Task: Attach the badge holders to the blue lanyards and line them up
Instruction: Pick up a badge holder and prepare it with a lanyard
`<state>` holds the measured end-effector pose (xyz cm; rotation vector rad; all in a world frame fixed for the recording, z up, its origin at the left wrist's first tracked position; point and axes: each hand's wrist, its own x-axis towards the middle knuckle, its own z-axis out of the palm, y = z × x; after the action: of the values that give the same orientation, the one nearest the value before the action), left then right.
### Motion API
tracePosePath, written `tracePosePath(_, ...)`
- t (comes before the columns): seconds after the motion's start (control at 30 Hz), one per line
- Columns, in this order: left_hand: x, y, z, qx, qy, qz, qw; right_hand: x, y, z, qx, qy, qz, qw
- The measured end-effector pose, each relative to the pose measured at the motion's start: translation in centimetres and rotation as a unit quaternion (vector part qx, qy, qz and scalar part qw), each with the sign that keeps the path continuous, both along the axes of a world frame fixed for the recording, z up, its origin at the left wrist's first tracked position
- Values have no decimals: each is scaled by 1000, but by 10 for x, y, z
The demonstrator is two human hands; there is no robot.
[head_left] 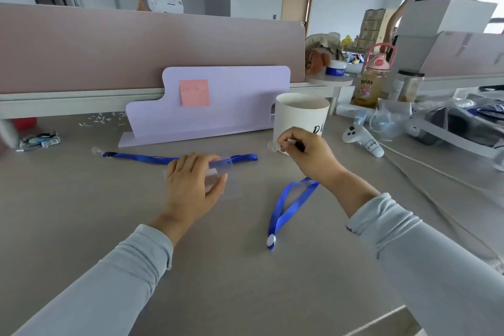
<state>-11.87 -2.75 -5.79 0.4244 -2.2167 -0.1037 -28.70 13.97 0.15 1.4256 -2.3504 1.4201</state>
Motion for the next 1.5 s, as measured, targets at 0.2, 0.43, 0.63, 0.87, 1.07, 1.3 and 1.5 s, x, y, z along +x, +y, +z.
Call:
tracePosePath(0.2, 4, 1, 2, -3, -10, 1, 1000, 20, 16, -39, 134, -70, 52, 987)
tracePosePath(0.43, 27, -13, 6, -30, -1, 27, 999, 30, 6, -45, 210, -44, 22, 976)
tracePosePath(0.63, 78, -59, 11, -27, -5, 109, 994, 63, -51, -29, 219, 12, 82, 972)
tracePosePath(0.87, 140, -108, 10, -22, 5, 235, 972, 124, -169, -38, 221, 16, 181, 958)
tracePosePath(1.07, 163, -133, 7, 8, 19, 305, 952, 162, -266, -50, 239, 55, 209, 947)
tracePosePath(1.3, 172, -146, 5, 26, 20, 342, 939, 161, -342, -69, 257, 152, 145, 943)
tracePosePath(1.5, 171, -148, 3, 24, 15, 343, 939, 159, -343, -75, 273, 134, 114, 946)
